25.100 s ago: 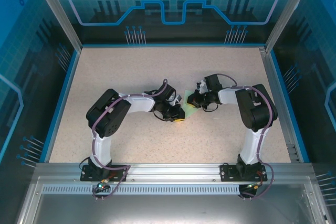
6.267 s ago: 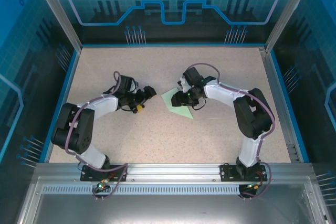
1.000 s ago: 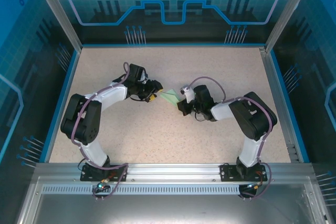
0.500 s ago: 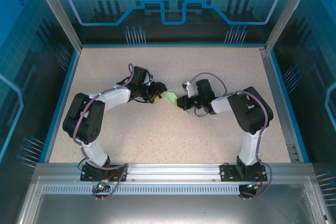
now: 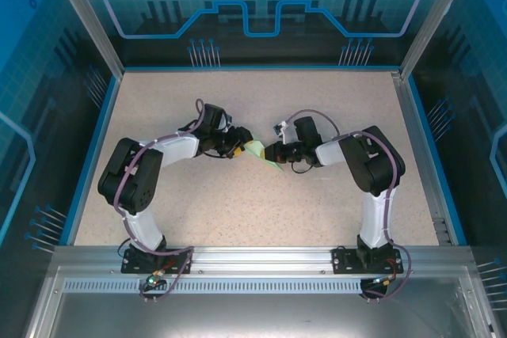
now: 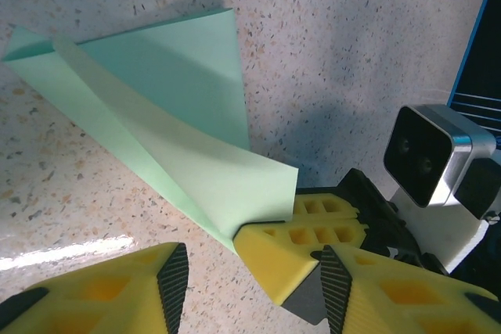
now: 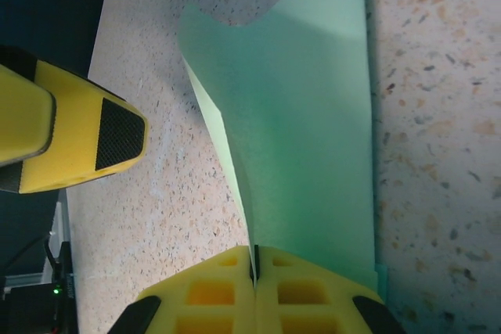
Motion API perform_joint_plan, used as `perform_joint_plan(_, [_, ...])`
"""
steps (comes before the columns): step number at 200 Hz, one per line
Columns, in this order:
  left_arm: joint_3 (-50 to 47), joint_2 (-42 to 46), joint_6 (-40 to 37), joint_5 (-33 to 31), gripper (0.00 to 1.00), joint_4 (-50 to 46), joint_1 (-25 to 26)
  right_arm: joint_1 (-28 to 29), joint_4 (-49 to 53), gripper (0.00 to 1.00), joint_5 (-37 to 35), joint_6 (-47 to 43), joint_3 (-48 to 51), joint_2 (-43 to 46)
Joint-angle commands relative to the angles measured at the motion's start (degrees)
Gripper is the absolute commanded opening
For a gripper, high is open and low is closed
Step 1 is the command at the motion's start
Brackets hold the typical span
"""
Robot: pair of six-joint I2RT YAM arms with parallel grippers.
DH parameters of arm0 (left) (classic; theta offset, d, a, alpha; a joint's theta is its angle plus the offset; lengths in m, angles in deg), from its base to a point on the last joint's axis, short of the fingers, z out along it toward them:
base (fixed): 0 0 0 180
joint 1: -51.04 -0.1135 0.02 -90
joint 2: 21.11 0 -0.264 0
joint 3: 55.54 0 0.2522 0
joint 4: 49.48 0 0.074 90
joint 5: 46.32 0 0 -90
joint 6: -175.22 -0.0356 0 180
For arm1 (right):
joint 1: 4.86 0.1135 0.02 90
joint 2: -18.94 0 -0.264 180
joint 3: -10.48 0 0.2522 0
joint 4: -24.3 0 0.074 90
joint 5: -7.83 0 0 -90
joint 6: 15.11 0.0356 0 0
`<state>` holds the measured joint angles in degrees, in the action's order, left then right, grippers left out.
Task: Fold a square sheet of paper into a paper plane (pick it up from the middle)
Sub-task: Fold the wing for the fifth time at the center of the table.
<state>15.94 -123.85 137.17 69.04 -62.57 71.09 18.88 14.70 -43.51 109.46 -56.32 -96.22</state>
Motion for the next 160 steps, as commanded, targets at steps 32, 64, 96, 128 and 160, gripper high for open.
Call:
perform_joint_plan(32, [-3.29, -1.09, -1.67, 1.27, 0.48, 6.49, 0.51, -1.34, -0.44, 0.0, 4.53, 8.58, -1.66, -2.79])
perform_joint_plan(64, [-3.75, -1.48, -1.93, 1.36, 0.46, 7.57, 0.64, -1.34, -0.55, 0.0, 5.81, 9.75, -2.16, -3.23])
perform_joint_plan(96, [-3.49, -2.55, -1.93, 1.87, 0.43, 8.62, 1.02, -1.34, -0.16, 0.0, 6.19, 10.52, -2.53, -3.41])
perform_joint_plan(128, [-3.22, -3.59, -2.05, 2.66, 0.41, 9.83, 1.39, -1.34, -0.47, 0.0, 7.65, 11.4, -3.25, -4.44])
perform_joint_plan(160, [-4.04, -3.7, -2.07, 3.06, 0.39, 11.49, 1.57, -1.34, 2.95, 0.0, 7.79, 9.78, -4.38, -5.24])
